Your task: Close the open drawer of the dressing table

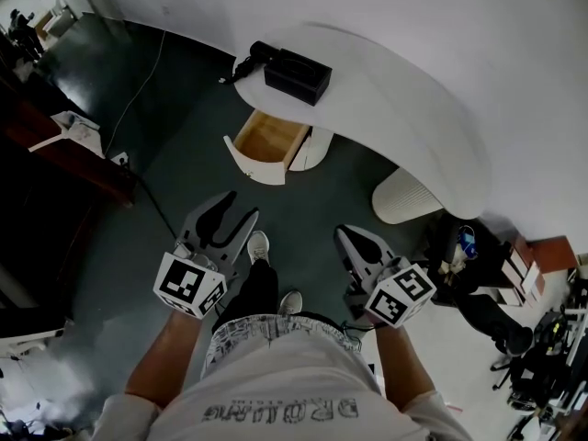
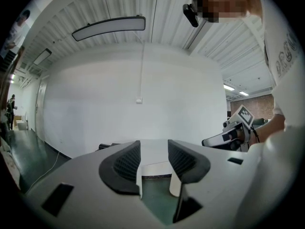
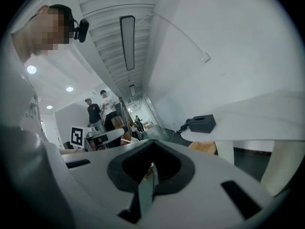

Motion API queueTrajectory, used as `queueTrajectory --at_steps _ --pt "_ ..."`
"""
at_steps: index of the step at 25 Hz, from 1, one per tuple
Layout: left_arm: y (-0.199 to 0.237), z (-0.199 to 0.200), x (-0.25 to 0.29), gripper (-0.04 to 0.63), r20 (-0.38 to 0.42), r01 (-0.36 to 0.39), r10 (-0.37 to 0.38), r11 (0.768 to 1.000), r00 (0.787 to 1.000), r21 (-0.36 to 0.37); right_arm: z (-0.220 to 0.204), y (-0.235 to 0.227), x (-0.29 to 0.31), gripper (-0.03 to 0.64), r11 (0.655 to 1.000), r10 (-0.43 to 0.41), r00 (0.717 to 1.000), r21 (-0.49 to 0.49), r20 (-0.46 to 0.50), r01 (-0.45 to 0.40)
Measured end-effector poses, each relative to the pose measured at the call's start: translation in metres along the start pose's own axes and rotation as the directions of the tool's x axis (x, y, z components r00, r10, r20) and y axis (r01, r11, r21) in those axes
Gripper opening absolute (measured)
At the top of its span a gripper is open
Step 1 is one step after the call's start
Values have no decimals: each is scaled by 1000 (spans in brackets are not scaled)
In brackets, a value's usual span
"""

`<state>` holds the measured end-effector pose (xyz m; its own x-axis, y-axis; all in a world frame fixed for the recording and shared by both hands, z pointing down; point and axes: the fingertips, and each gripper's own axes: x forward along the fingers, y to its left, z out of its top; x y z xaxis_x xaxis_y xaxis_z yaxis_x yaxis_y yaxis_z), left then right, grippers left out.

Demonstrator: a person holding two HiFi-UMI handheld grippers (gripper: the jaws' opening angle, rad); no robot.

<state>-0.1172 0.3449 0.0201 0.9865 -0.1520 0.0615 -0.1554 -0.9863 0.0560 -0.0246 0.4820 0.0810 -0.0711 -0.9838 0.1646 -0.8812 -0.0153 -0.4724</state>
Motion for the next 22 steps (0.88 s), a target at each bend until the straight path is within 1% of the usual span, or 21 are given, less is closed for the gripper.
queueTrajectory --at_steps 7,22 --pt "42 -2 29 197 -7 19 -19 1000 1000 -7 9 -19 44 8 1000 -17 1000 12 -10 17" --pt "164 -7 94 196 -30 48 -49 998 998 -39 43 -57 166 8 997 -61 997 34 -48 63"
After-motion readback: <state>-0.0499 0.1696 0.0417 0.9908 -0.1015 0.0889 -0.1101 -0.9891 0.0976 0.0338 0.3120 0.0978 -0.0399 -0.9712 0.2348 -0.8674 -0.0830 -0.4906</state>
